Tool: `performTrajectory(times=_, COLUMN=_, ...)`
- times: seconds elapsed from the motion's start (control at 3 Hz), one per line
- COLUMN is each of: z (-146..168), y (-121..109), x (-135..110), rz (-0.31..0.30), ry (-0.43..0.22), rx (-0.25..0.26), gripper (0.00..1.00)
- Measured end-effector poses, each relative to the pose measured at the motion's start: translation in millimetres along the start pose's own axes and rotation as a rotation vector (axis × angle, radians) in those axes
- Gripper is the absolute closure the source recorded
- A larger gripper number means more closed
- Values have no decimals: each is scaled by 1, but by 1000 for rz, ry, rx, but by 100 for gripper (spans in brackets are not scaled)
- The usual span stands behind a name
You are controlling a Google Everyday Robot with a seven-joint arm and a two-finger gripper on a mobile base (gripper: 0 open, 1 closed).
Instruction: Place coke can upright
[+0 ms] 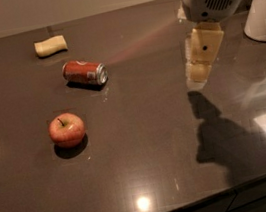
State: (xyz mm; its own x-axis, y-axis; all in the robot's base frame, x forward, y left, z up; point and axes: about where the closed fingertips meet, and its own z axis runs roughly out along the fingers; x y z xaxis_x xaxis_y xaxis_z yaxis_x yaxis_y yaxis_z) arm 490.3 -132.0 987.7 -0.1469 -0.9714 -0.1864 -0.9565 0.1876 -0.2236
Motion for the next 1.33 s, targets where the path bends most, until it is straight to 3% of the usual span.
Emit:
performTrajectory(times=0.33, z=14, y=-18, x=-31, rz=-10, ry=-6, rx=-12, gripper=0)
performTrajectory(times=0.67, z=57, y=-43, x=-75, rz=-1, ry=-12, rx=-56, gripper=0)
performTrajectory(times=1.33, z=120, y=-68, x=-137, rz=51, ry=-47, rx=-96, gripper=0)
